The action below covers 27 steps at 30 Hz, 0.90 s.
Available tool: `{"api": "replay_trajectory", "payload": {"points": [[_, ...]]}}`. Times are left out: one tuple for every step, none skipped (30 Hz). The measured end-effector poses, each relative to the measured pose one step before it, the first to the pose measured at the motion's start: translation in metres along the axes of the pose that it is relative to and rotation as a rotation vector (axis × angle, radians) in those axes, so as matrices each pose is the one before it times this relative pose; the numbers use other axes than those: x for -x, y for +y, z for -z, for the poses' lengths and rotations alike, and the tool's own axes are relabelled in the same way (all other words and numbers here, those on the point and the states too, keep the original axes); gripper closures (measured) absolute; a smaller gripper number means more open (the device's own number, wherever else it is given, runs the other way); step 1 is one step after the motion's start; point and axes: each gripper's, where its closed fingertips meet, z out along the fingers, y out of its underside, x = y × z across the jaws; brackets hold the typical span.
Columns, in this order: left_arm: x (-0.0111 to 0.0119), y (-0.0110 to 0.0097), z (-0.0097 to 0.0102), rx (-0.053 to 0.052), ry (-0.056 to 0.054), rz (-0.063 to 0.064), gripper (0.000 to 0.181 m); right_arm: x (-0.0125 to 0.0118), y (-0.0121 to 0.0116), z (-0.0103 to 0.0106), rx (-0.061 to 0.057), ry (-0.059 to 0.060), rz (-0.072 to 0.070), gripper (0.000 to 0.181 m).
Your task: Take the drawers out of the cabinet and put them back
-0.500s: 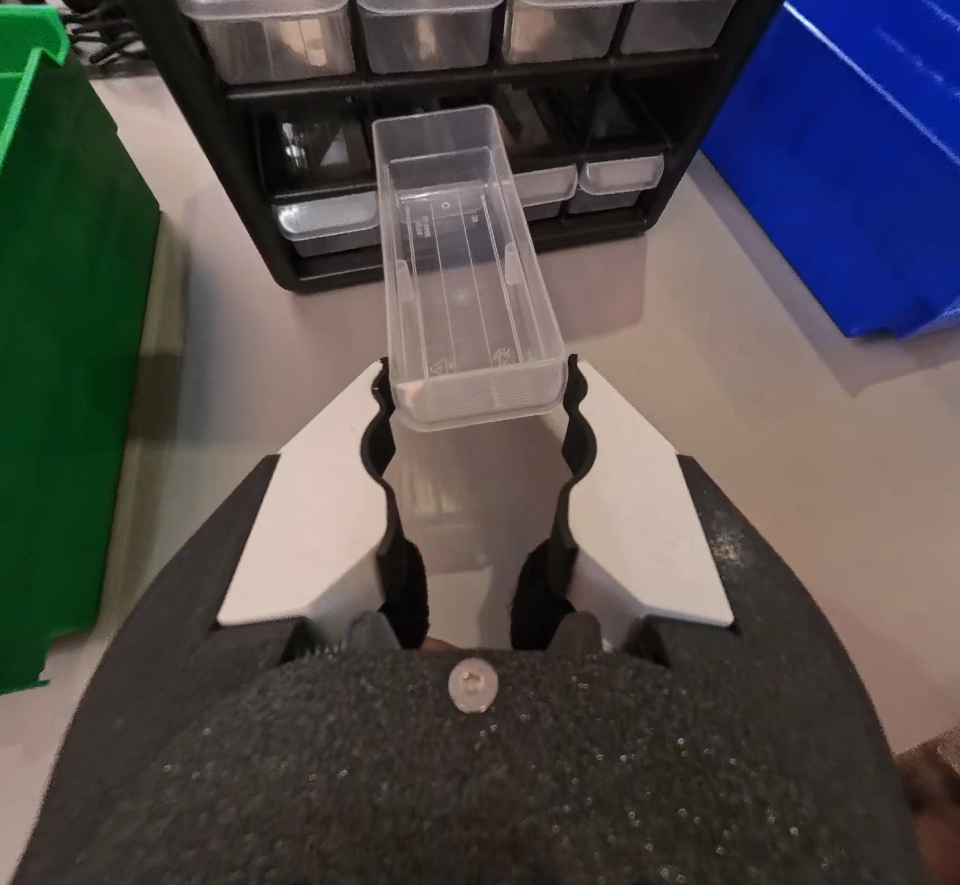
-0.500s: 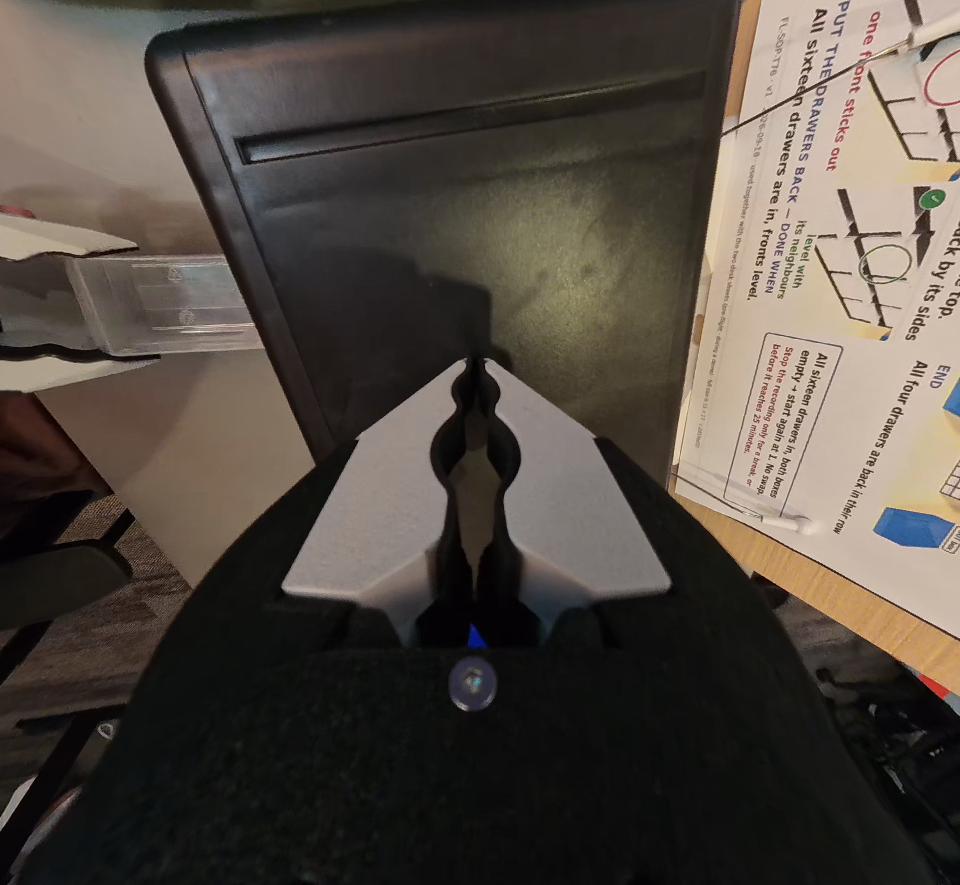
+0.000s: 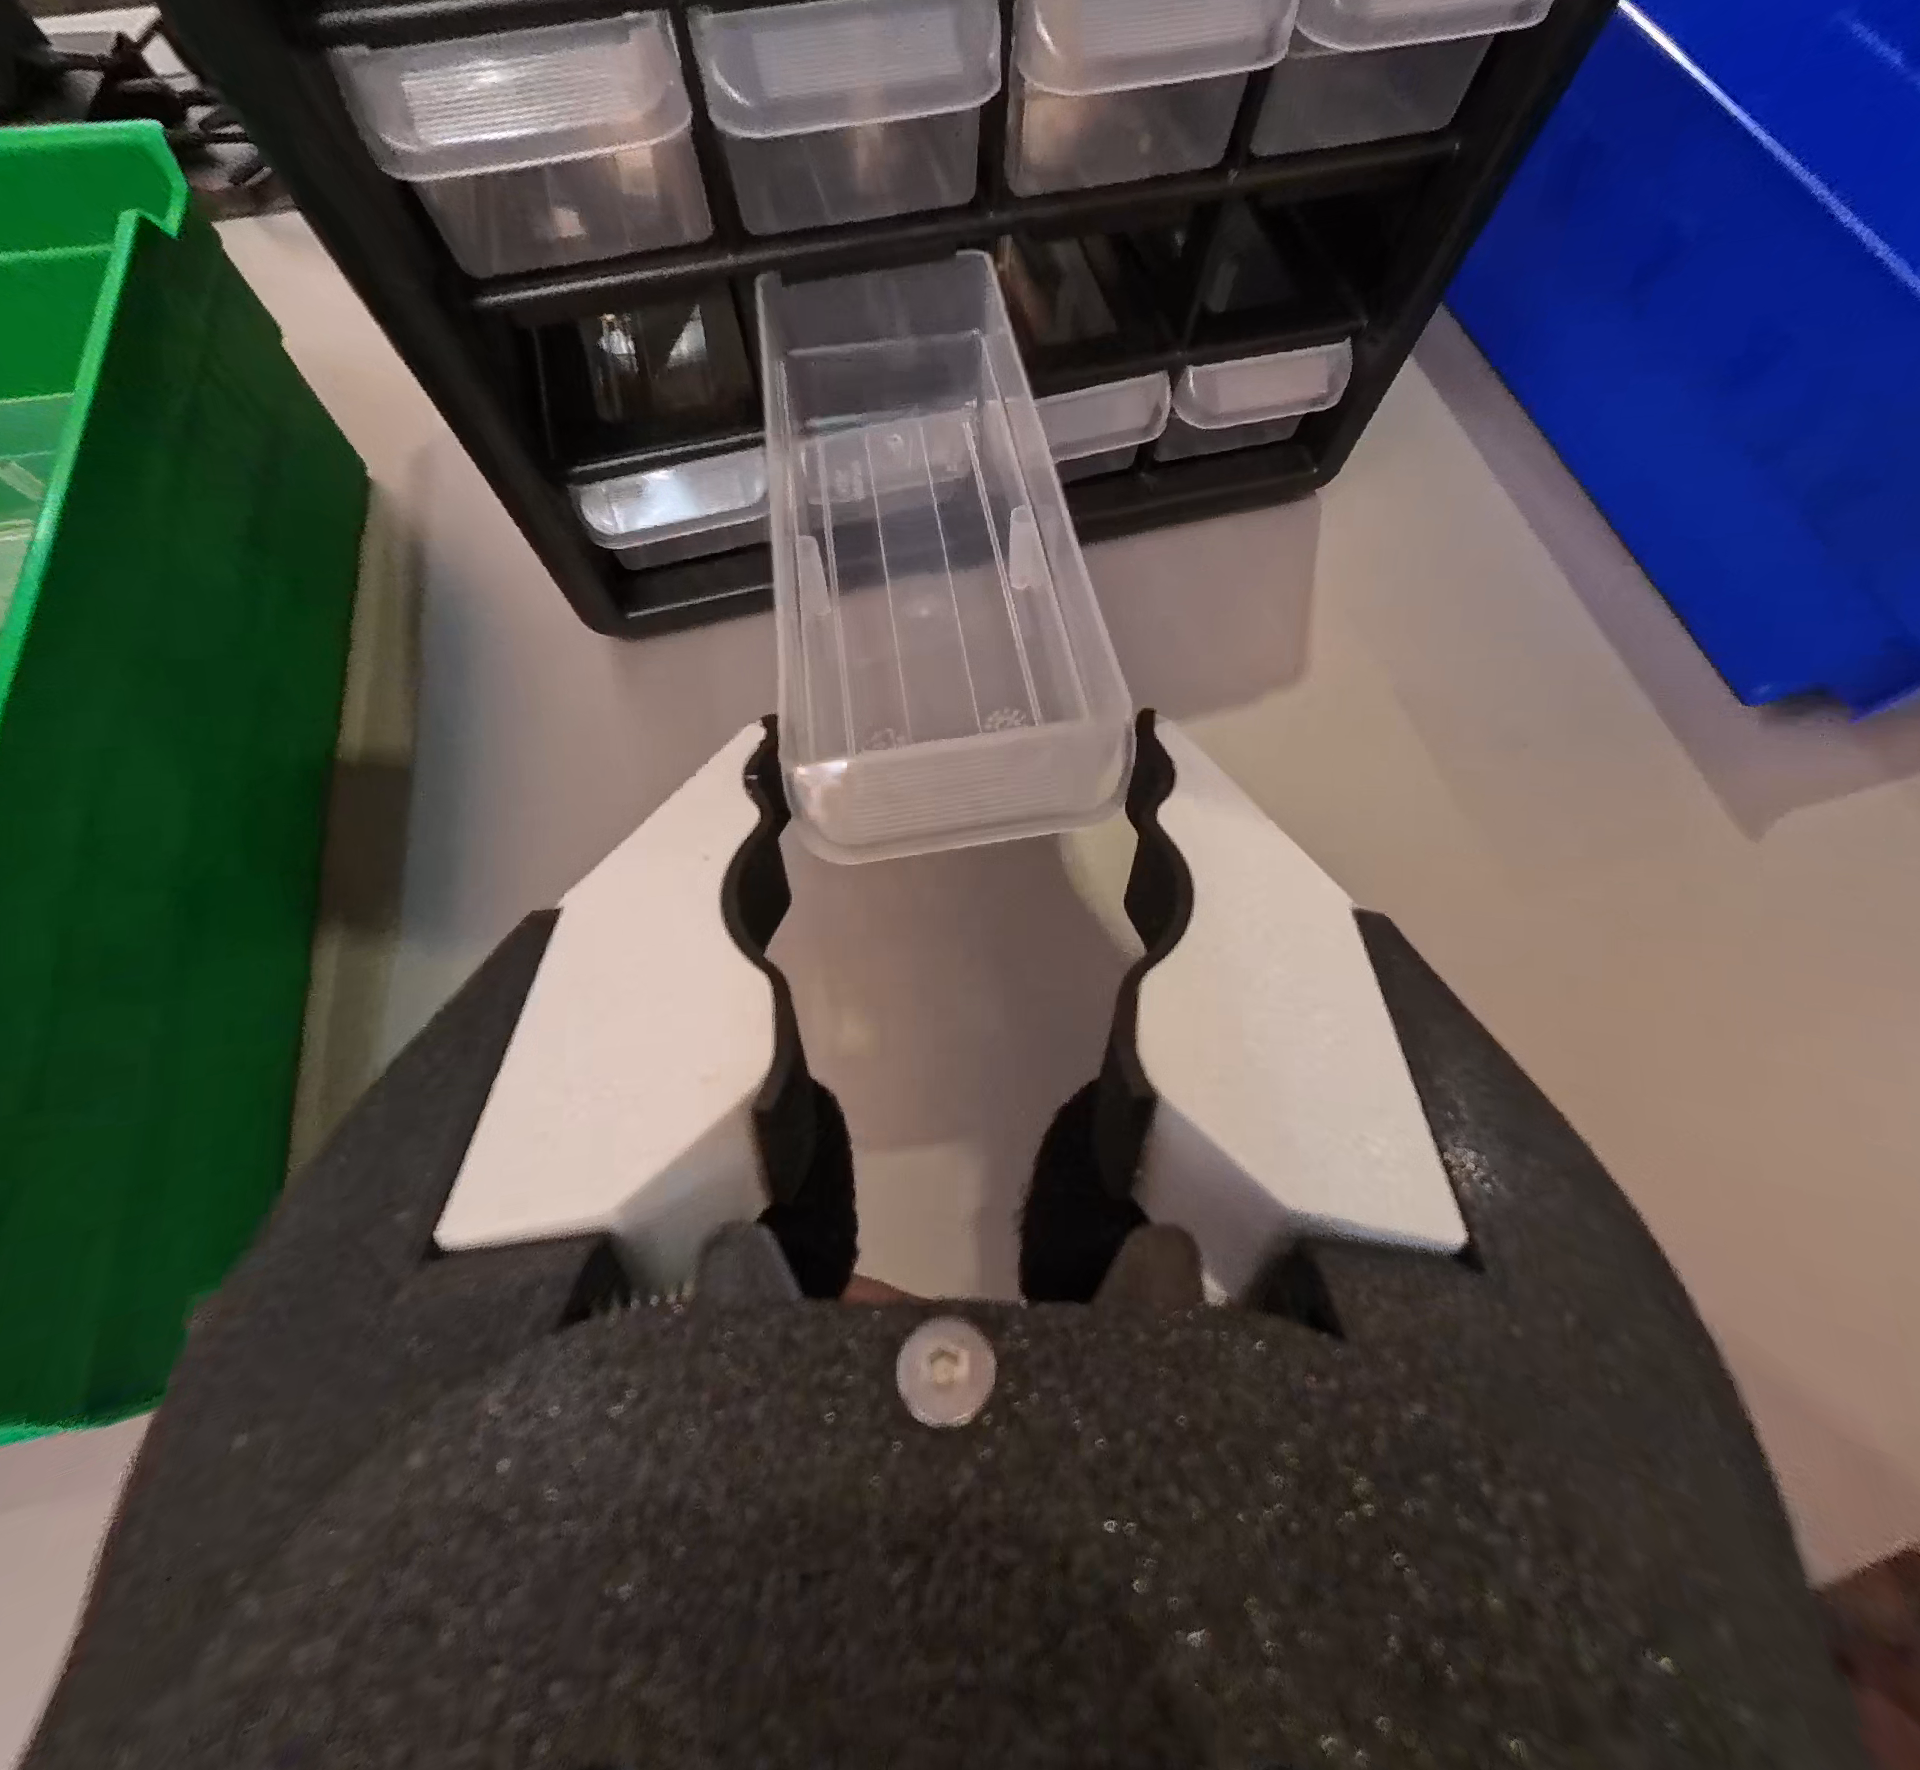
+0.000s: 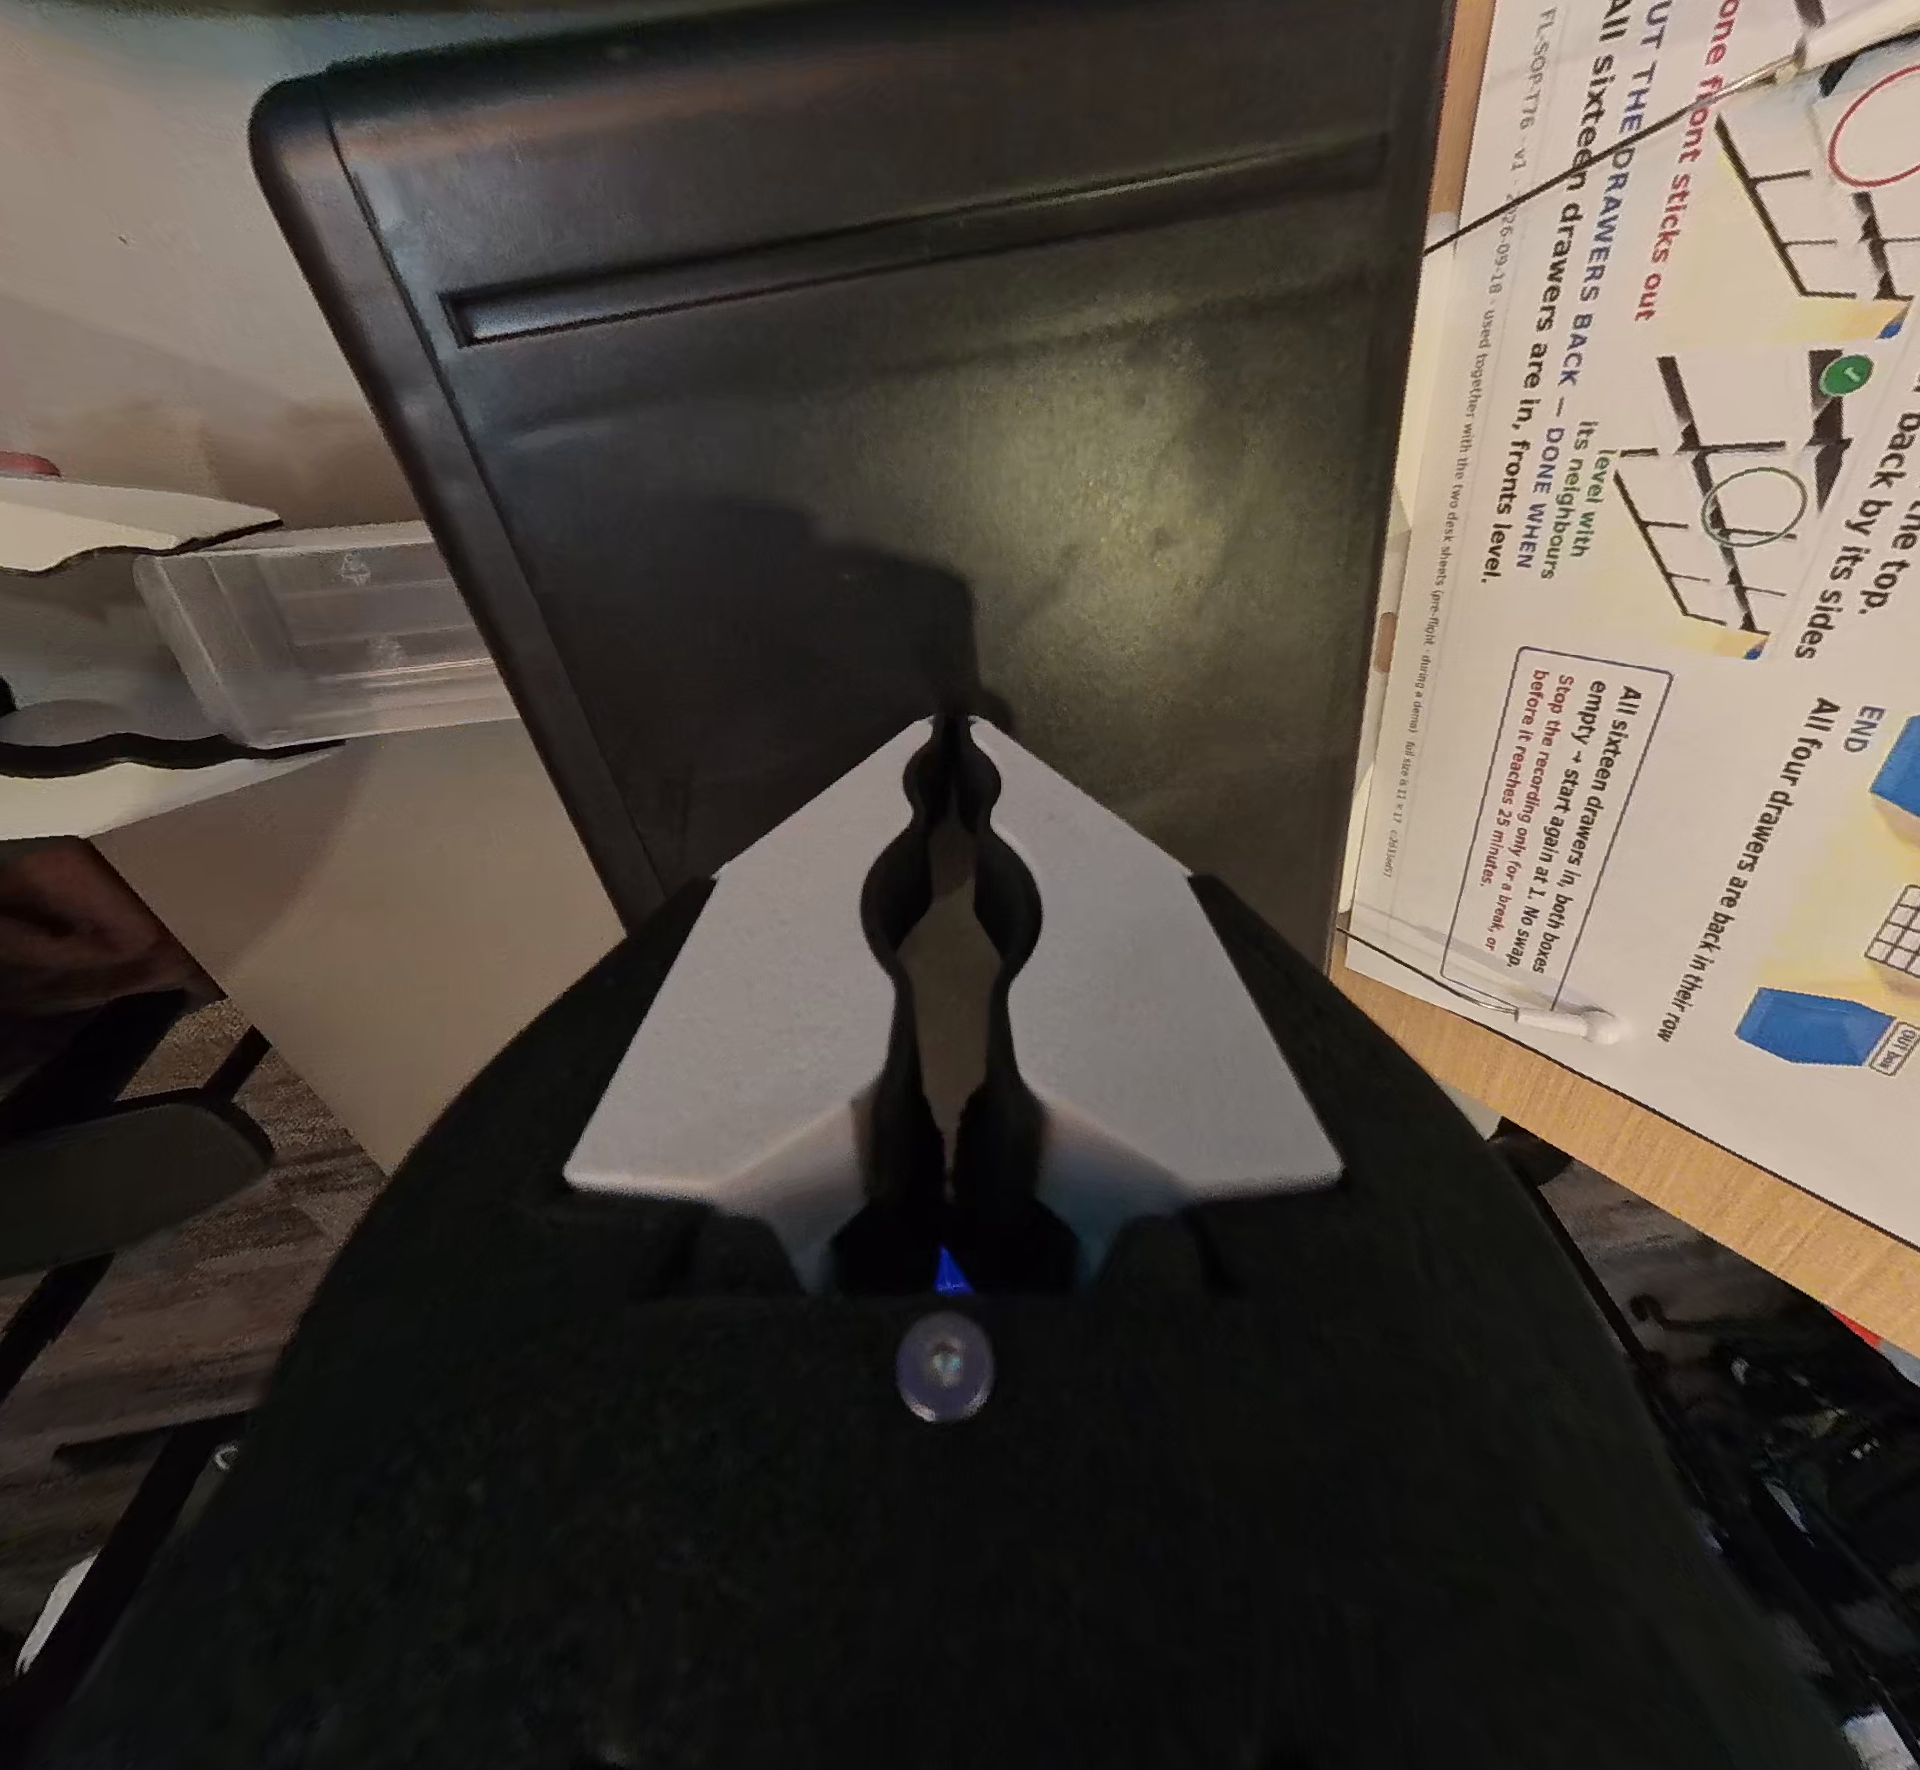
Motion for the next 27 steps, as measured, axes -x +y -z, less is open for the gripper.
{"api": "replay_trajectory", "payload": {"points": [[0.00031, -0.00058, -0.00076, -0.0048, -0.0097, -0.0042, 0.117, 0.00003, -0.00012, 0.00001, 0.0041, 0.0014, 0.0028, 0.181], [-0.00035, -0.00076, -0.00106, -0.0084, -0.006, 0.0018, 0.117, 0.0, 0.00007, 0.00001, 0.0046, 0.0003, 0.0006, 0.181], [-0.00006, -0.00117, -0.00095, -0.0122, -0.0101, 0.0031, 0.117, -0.00001, -0.00006, -0.00003, 0.0041, -0.0002, 0.0005, 0.181], [-0.00066, -0.00063, -0.00107, -0.0105, -0.0124, -0.0062, 0.117, -0.00002, 0.00002, 0.00003, 0.0033, 0.0003, 0.0009, 0.181], [-0.00117, -0.00036, -0.00183, -0.0109, -0.0118, -0.0058, 0.117, 0.00007, 0.00004, -0.00008, 0.003, 0.0004, 0.001, 0.181], [-0.00118, -0.00042, -0.00226, -0.0122, -0.01, -0.0007, 0.117, -0.00001, -0.00001, 0.00003, 0.0017, 0.0006, 0.0016, 0.181], [-0.00065, -0.00006, -0.0031, -0.0094, -0.0112, -0.0002, 0.117, -0.00005, 0.00002, -0.00002, 0.0011, 0.0, 0.0004, 0.181], [-0.00087, -0.00037, -0.00369, -0.0094, -0.0072, 0.0047, 0.117, 0.00007, 0.00003, 0.00004, 0.0007, -0.0011, -0.0001, 0.181], [-0.0009, -0.00076, -0.00417, -0.0097, -0.0052, 0.0064, 0.117, 0.00001, -0.00004, -0.00005, -0.0002, -0.0018, -0.0017, 0.181], [-0.00021, -0.0008, -0.00503, -0.0057, -0.0081, -0.0011, 0.117, -0.00003, 0.00003, 0.00001, -0.0005, -0.0026, -0.0025, 0.181], [0.00038, -0.00153, -0.00544, -0.0076, -0.0085, -0.0018, 0.117, 0.00001, -0.00011, -0.00003, -0.0013, -0.0025, -0.0012, 0.181], [0.00084, -0.00183, -0.00603, -0.0048, -0.0065, 0.0007, 0.117, -0.00004, 0.00006, -0.00004, -0.0012, -0.0028, -0.0017, 0.181], [0.001, -0.00158, -0.00663, -0.0011, -0.0042, 0.0049, 0.117, 0.00003, -0.00001, -0.00003, -0.0011, -0.0029, -0.0016, 0.181], [0.00118, -0.00243, -0.00657, -0.0046, -0.0022, 0.0117, 0.116, 0.0, -0.00004, 0.00007, -0.0013, -0.0027, -0.0016, 0.181], [0.00083, -0.00292, -0.00672, -0.0053, -0.0007, 0.0106, 0.117, 0.00007, 0.0, 0.00003, -0.0005, -0.0025, -0.0022, 0.181], [0.00086, -0.00285, -0.00671, -0.0038, -0.0027, 0.0065, 0.117, -0.00004, 0.00005, -0.00002, 0.0001, -0.0014, -0.0006, 0.181], [0.00139, -0.00361, -0.00631, -0.0089, -0.0079, 0.0022, 0.116, 0.00002, -0.00004, -0.00006, 0.001, -0.0013, -0.0011, 0.181], [0.00082, -0.00337, -0.00653, -0.0081, -0.0063, -0.0024, 0.116, -0.00001, 0.00002, 0.00002, 0.002, -0.0008, -0.0007, 0.181], [0.00023, -0.00308, -0.00606, -0.0071, -0.0031, 0.0003, 0.116, -0.00009, 0.00001, -0.00004, 0.0025, -0.0003, 0.0004, 0.181], [0.00066, -0.00347, -0.00552, -0.0095, -0.0053, 0.0008, 0.117, 0.00003, 0.00001, 0.0, 0.003, -0.0005, 0.0, 0.181], [0.00042, -0.00278, -0.00538, -0.0063, -0.0039, -0.0009, 0.117, -0.00002, -0.00002, 0.00003, 0.0034, 0.0001, 0.0003, 0.181], [0.00078, -0.0024, -0.00461, -0.0034, -0.0039, -0.0009, 0.117, -0.00001, 0.00007, -0.00008, 0.0031, 0.0001, 0.0005, 0.181], [-0.00004, -0.00256, -0.00371, -0.0069, 0.0033, 0.0003, 0.116, 0.00006, -0.00005, 0.00006, 0.0022, -0.0002, -0.0001, 0.181], [-0.00063, -0.00182, -0.00274, -0.0095, 0.0072, 0.0015, 0.116, -0.00003, 0.00004, -0.00004, 0.0011, -0.0007, -0.0003, 0.181], [0.00027, -0.00002, -0.00103, -0.0012, 0.0011, 0.0072, 0.113, -0.00002, 0.00004, 0.00005, -0.0002, -0.0022, -0.0014, 0.181], [0.00128, 0.00208, 0.00129, 0.0046, -0.0047, 0.0128, 0.103, 0.00005, -0.00006, -0.0001, -0.0006, -0.0037, -0.0024, 0.181], [-0.00154, 0.00191, 0.00392, -0.0104, 0.015, 0.0095, 0.102, -0.00008, -0.00003, 0.00001, -0.0016, -0.0049, -0.0021, 0.181]]}}
